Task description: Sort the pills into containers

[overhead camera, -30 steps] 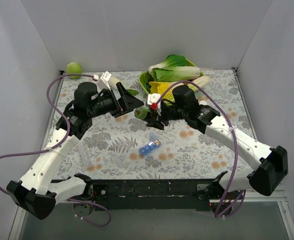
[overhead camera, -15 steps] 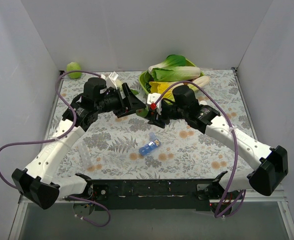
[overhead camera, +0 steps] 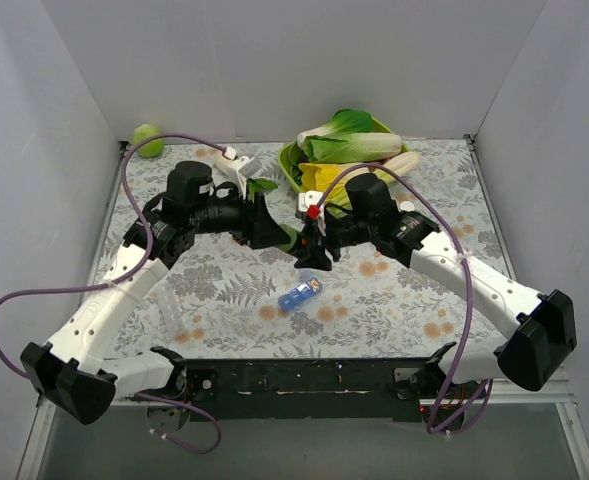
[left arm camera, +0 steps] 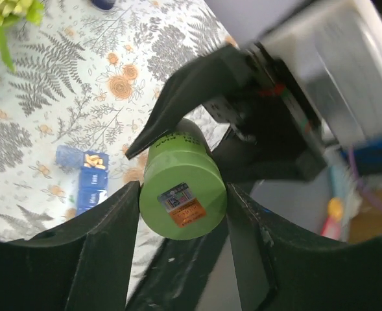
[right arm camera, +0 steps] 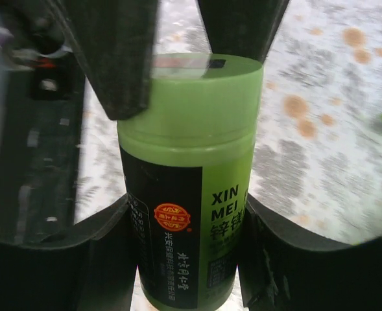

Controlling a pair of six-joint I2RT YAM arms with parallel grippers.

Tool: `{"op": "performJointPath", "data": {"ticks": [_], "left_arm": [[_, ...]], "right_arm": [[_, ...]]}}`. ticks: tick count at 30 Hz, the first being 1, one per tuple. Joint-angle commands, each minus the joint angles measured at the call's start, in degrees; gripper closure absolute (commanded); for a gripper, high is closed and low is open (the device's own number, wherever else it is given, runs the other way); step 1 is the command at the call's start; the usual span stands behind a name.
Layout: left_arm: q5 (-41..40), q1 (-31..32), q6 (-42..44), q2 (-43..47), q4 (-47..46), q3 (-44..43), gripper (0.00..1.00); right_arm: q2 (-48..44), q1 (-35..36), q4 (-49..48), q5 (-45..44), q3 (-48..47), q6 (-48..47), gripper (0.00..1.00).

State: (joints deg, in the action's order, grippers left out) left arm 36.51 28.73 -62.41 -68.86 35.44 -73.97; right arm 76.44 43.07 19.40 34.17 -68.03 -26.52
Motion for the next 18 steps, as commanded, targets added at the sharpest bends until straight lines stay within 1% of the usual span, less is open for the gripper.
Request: {"op": "performJointPath", "data": {"ticks": [1,2,3,4,5,6,7,8,9,10,11,12,13,14,15,16,17,18], "left_arm": [[12.69,0.19,32.93,8.64,-0.37,5.85,0.82],[13.49,0.19,36.88,9.53,-0.55,6.64,0.81],[12.19,0.19,40.49,9.97,-0.55,6.82,0.8],[11.4,0.1,41.75,9.89,-0.29,6.04,0.78],[10.52,-0.08,42.19,9.54,0.15,5.17,0.69],[8.42,-0.43,41.76,9.45,-0.63,4.46,0.34],[7.36,-0.6,37.93,10.23,-2.29,4.19,0.2],[6.21,-0.87,35.72,11.46,-4.57,4.89,0.14],[3.51,-1.13,32.39,13.29,-10.94,6.2,0.02],[2.09,-1.22,26.44,16.62,-14.31,8.56,0.02],[1.03,-1.48,23.25,18.39,-16.87,9.54,0.02],[-1.42,-1.66,20.34,19.63,-20.12,10.16,0.02],[-2.31,-1.75,14.4,21.29,-20.76,10.34,0.02],[-2.76,-1.75,11.73,21.66,-20.5,10.34,0.02],[-3.37,-1.66,8.83,21.92,-20.24,10.25,0.02],[-4.33,-1.75,5.06,22.01,-19.71,10.25,0.02],[-5.39,-1.75,-1.68,21.41,-17.27,9.47,0.02],[-6.01,-1.75,-5.49,20.62,-15.68,8.85,0.02]], "right_arm": [[0.28,-1.23,-6.9,24.15,1.14,12.79,0.99],[0.63,-1.32,-8.22,27.67,2.02,14.99,0.99],[0.81,-1.41,-14.41,34.05,2.98,18.49,0.99],[1.33,-1.5,-18.48,37.08,4.12,26.01,0.99],[1.43,-1.58,-22.52,38.93,6.4,30.96,0.99],[1.51,-1.5,-30.91,41.13,7.55,34.57,0.99],[1.43,-1.5,-33.17,41.5,8.52,39.05,0.99],[1.43,-1.67,-33.2,41.24,8.7,38.74,0.99],[1.51,-1.67,-32.07,40.19,8.18,37.7,0.99],[1.43,-1.67,-28.23,39.49,7.74,35.95,0.99],[1.43,-1.67,-25.58,38.52,7.21,31.58,0.99],[1.34,-1.67,-19.72,35.73,5.64,28.4,0.99],[1.34,-1.67,-16.88,34.39,4.84,26.72,0.99],[1.25,-1.67,-14.67,32.9,4.14,20.09,0.99],[1.08,-1.67,-12.3,28.8,2.92,17.93,0.99],[0.99,-1.67,-9.23,26.93,2.21,15.82,0.99],[0.9,-1.67,-7.81,25.0,1.59,11.36,0.99],[0.64,-1.67,-7.27,20.54,1.32,10.01,0.99]]}}
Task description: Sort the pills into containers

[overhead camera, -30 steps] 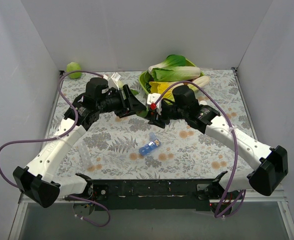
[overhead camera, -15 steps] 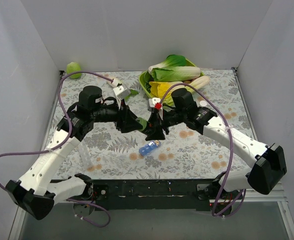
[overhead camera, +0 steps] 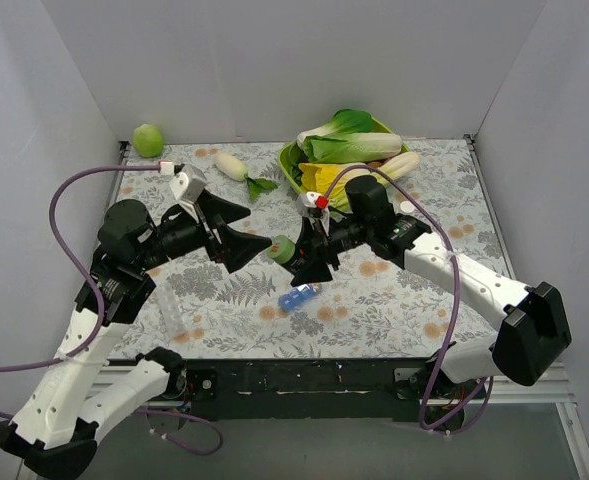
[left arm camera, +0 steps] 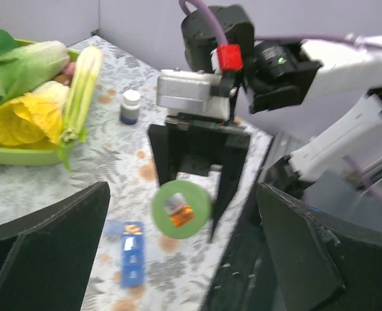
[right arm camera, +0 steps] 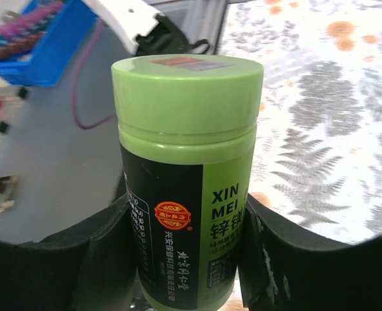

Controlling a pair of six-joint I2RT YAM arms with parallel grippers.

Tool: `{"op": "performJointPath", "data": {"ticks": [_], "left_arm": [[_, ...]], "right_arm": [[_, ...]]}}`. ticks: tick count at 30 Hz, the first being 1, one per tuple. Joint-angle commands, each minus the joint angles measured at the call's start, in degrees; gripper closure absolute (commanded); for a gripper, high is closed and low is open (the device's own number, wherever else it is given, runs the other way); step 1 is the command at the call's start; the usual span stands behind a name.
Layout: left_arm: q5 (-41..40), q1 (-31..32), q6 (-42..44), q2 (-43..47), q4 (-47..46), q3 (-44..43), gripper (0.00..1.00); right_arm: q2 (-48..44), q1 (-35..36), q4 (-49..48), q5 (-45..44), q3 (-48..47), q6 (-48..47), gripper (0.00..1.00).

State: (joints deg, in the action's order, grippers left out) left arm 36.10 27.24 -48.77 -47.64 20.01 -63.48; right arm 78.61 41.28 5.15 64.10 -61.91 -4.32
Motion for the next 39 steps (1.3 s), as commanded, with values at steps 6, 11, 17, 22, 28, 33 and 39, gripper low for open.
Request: {"op": "performJointPath", "data": {"ticks": [6,11,17,22,28,33,39], "left_arm": [[-3.15,-0.17,-37.06,-9.48,11.8,-4.98,0.02],[-2.96,-0.26,-40.87,-12.12,12.76,-6.21,0.05],[-4.19,-0.18,-38.41,-17.13,16.46,-8.67,0.14],[-2.0,-0.17,-37.45,-19.33,16.64,-9.29,0.26],[-0.68,0.35,-34.73,-20.92,17.34,-9.03,0.41],[2.57,0.88,-28.86,-20.48,15.77,-8.42,0.67],[9.06,0.97,-11.38,-15.92,14.71,-4.64,0.95]], "right_arm": [[-2.32,0.12,9.0,-21.45,-6.73,-21.42,0.99],[-2.58,0.21,8.74,-24.89,-6.56,-23.19,0.99],[-3.2,0.47,8.91,-25.86,-5.77,-23.81,0.99],[-3.9,0.47,9.18,-26.83,-4.8,-24.07,0.99],[-3.73,0.47,9.44,-27.01,-5.15,-24.07,0.99],[-3.2,0.47,9.88,-26.22,-5.33,-22.94,0.99],[-2.67,0.03,8.57,-20.08,-4.27,-18.1,0.99]]}}
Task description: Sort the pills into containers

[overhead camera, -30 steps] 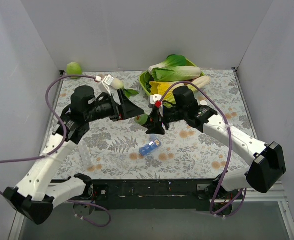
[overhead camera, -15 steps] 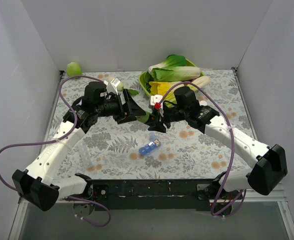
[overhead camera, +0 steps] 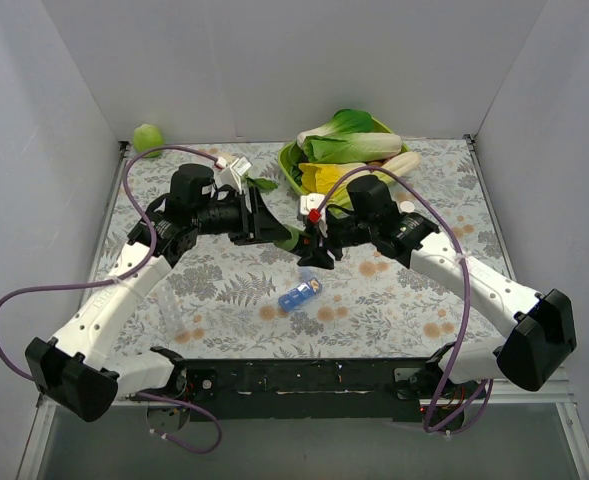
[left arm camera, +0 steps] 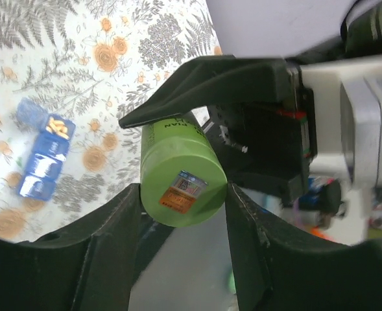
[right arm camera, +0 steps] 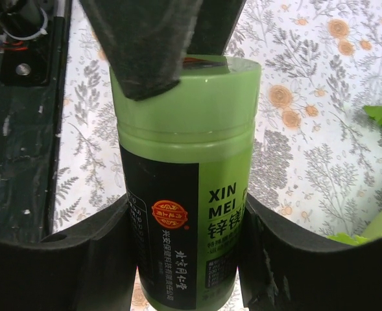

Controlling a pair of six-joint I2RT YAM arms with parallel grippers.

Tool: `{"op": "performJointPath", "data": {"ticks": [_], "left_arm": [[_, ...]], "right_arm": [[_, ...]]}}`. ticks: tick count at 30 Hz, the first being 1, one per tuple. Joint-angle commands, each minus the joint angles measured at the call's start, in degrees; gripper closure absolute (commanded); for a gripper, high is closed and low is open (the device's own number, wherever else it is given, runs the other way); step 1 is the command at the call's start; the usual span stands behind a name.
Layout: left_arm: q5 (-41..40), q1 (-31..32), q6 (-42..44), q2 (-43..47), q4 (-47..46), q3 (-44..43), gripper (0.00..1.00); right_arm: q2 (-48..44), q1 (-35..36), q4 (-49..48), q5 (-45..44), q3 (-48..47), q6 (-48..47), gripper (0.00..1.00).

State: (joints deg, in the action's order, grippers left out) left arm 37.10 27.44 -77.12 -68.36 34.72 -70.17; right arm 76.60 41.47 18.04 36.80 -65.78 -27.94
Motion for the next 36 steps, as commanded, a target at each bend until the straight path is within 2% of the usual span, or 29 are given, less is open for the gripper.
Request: {"op": "performJointPath", "data": {"ticks": [1,4,5,7,8,10,12,14,21,26,31,36], "left_arm": [[8.25,0.68,24.57,8.12,-0.09,4.32,0.95],[6.32,0.6,34.89,14.02,-3.67,9.77,0.91],[5.45,0.68,35.98,17.96,-5.0,11.1,0.88],[0.73,0.6,32.94,21.06,-10.16,13.82,0.57],[-0.79,0.6,31.0,24.12,-11.76,14.44,0.37],[-5.0,0.51,26.17,26.6,-15.71,15.67,0.12],[-7.21,0.6,19.49,28.71,-16.52,16.73,0.02],[-8.97,0.51,13.18,28.63,-15.57,16.91,0.02],[-6.36,0.6,1.81,15.2,-5.37,10.33,0.02],[-4.41,0.6,-0.22,10.18,-6.07,7.25,0.04],[-1.69,0.68,-0.22,6.84,-5.63,5.14,0.12],[0.16,1.03,0.13,4.99,-5.54,3.38,0.12]], "right_arm": [[-0.57,-0.25,-4.68,8.72,-0.06,7.71,0.99],[-0.57,-0.78,-6.87,15.31,1.61,11.32,0.99],[-0.57,-0.78,-7.32,17.93,2.05,13.07,0.99],[-0.84,-0.78,-8.63,19.18,3.46,14.49,0.99],[-1.1,-0.78,-8.73,19.19,3.73,14.5,0.99],[-1.19,-0.78,-8.29,18.23,3.82,13.62,0.99],[-1.01,-0.78,-6.8,16.91,3.47,11.52,0.99],[-0.84,-0.78,-5.74,15.94,2.76,10.37,0.99],[0.13,-0.87,-5.65,14.8,2.06,9.66,0.99],[0.13,-0.78,-6.0,13.66,2.14,9.49,0.99],[-0.13,-0.78,-6.27,12.95,2.85,9.31,0.99],[-0.05,-0.78,-6.18,12.42,2.94,9.05,0.99]]}}
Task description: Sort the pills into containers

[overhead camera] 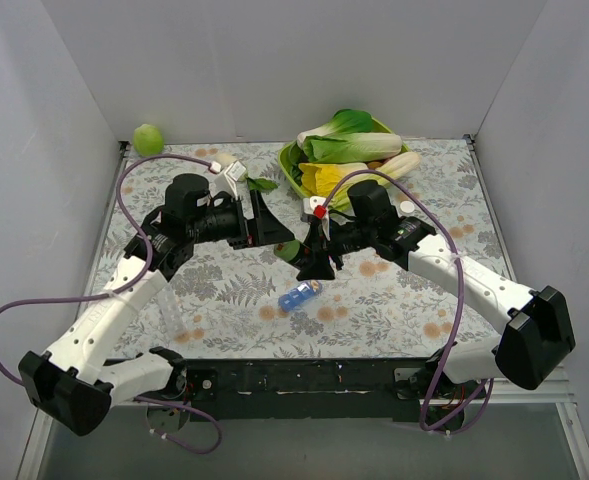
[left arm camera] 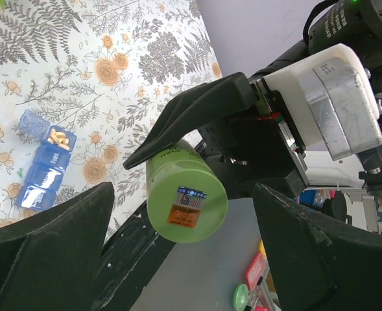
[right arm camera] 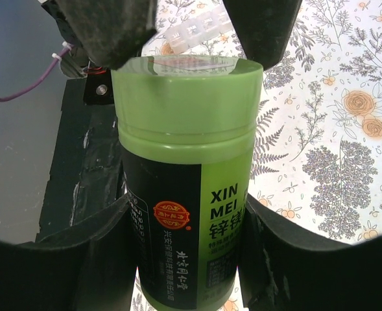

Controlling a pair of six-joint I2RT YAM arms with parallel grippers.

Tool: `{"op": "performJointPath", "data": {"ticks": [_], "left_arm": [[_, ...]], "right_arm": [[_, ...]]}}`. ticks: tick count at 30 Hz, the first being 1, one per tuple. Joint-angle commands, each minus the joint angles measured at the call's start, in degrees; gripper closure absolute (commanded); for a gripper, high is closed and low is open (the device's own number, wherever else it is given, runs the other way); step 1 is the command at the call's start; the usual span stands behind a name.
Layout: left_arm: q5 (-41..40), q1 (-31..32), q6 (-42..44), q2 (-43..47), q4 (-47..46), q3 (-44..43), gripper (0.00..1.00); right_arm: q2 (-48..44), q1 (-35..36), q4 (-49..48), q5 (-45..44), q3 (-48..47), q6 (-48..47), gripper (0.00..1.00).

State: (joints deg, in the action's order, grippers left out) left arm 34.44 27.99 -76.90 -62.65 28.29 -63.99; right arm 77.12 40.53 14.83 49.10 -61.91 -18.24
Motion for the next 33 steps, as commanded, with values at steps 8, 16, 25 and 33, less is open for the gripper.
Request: {"op": "performJointPath", "data": {"ticks": [8,16,25,33], "left_arm": [[2.57,2.6,1.23,-3.53,3.34,-4.13,0.24],[3.96,3.39,5.44,-5.2,6.51,-5.89,0.78],[3.97,3.13,12.31,-3.35,11.25,-6.15,1.0],[-0.85,-1.87,9.76,-1.25,13.63,-3.43,1.0]], "right_arm": [[0.04,0.07,-3.05,-0.14,-1.46,-0.57,0.99],[0.05,0.16,-2.96,-0.41,-1.02,-0.92,0.99],[0.49,0.16,-3.84,1.26,-0.76,-0.48,0.54],[0.14,0.16,-2.88,0.29,-0.32,-3.99,0.06]]}}
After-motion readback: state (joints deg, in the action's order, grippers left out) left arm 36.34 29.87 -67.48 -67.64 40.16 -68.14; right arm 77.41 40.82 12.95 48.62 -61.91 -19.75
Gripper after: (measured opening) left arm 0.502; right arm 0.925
